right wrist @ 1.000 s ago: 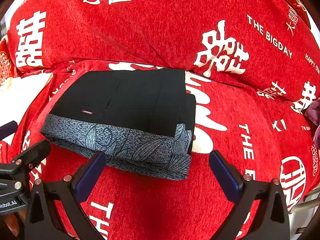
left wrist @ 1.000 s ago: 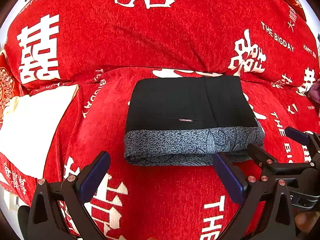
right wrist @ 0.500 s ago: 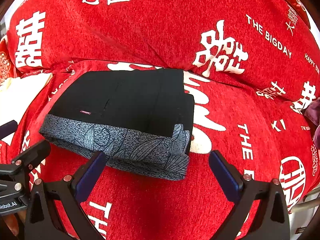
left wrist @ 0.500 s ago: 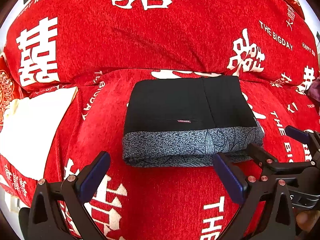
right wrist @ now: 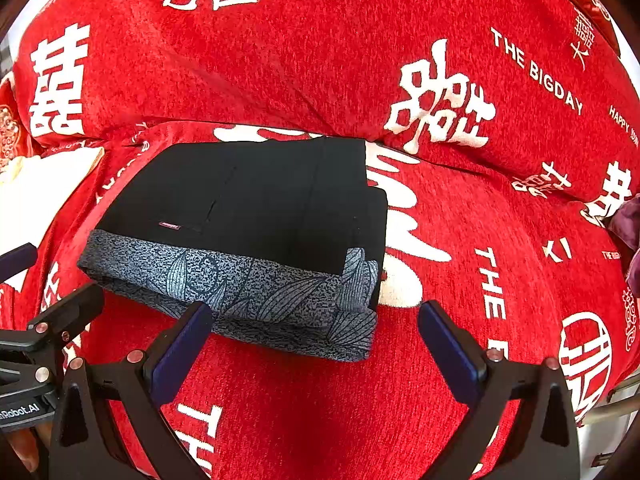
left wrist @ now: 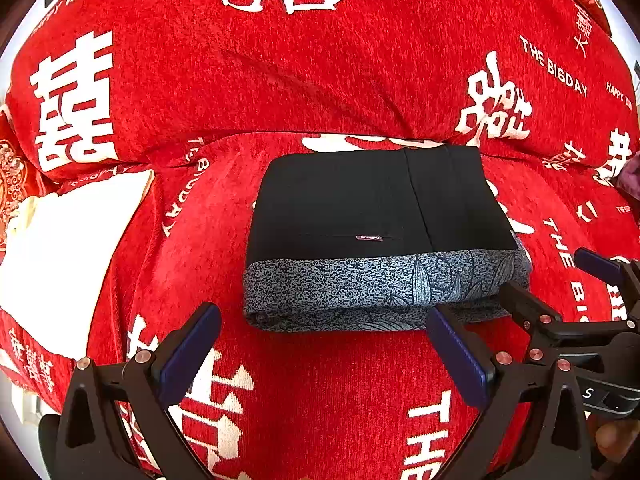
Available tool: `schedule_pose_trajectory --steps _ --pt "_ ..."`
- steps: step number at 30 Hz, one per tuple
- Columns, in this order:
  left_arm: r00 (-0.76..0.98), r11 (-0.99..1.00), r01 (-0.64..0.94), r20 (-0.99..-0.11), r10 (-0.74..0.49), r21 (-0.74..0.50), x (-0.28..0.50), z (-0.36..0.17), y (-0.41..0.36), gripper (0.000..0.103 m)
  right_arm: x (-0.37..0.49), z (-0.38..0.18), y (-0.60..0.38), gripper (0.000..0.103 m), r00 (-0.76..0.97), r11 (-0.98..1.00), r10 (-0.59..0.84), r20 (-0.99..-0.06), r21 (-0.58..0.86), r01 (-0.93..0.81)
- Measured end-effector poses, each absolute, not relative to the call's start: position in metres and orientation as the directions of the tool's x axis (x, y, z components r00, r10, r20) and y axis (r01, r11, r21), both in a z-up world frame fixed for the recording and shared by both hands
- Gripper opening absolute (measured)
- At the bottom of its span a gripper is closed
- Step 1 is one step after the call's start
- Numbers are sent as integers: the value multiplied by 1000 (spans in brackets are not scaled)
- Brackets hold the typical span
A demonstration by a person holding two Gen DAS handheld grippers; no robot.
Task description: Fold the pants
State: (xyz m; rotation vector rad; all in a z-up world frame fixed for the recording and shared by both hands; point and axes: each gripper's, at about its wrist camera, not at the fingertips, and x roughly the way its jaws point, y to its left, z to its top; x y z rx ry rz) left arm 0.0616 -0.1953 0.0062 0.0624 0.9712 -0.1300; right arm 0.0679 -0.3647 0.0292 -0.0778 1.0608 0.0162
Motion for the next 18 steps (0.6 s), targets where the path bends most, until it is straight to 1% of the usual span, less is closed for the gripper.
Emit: schedule_pose_trajectory --steps 8,15,18 --pt "551 991 137 -831 -75 1 64 4 -197 103 68 28 -365 103 489 997 -25 -872 -55 -48" --pt "556 989 145 -826 -93 -14 64 6 -197 103 68 27 -367 103 487 998 -23 -873 -52 -46" --pt "564 991 129 -824 -55 22 65 4 -199 103 68 27 -368 103 490 998 -23 -872 -51 -45"
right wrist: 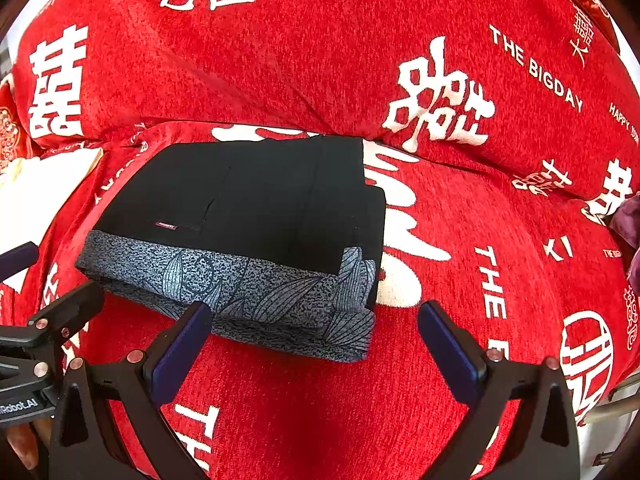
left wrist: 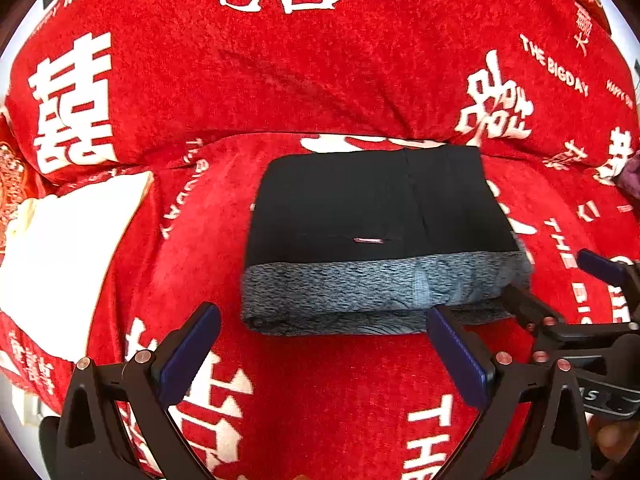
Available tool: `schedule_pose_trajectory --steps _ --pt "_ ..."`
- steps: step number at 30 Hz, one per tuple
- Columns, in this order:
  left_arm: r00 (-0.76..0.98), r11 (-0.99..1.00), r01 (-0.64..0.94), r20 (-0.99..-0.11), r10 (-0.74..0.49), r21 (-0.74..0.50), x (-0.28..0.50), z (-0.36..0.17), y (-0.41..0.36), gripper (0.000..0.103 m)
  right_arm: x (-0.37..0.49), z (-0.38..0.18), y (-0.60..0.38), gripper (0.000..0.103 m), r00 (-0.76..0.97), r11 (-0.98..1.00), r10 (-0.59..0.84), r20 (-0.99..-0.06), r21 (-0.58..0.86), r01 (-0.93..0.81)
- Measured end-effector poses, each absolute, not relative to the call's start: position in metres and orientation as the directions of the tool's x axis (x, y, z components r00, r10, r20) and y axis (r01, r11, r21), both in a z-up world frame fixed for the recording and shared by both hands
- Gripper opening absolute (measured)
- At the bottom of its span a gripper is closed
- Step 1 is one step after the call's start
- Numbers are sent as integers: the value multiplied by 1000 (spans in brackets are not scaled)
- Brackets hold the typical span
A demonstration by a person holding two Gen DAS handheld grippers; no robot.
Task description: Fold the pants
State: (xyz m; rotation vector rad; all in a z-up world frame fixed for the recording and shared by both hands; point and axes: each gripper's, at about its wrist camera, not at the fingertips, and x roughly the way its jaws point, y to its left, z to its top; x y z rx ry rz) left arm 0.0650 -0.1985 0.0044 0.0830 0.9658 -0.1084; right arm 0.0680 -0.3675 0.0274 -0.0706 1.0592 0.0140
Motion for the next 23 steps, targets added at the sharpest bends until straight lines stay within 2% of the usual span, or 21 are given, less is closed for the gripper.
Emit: schedule_pose_trajectory --steps 7,23 --pt "562 993 112 -826 -39 30 66 1 -198 103 69 26 -371 103 491 998 -20 -871 -46 -40" --pt "527 985 168 -842 -115 -30 70 -12 -208 103 73 17 -378 103 459 997 -44 -888 -67 -35"
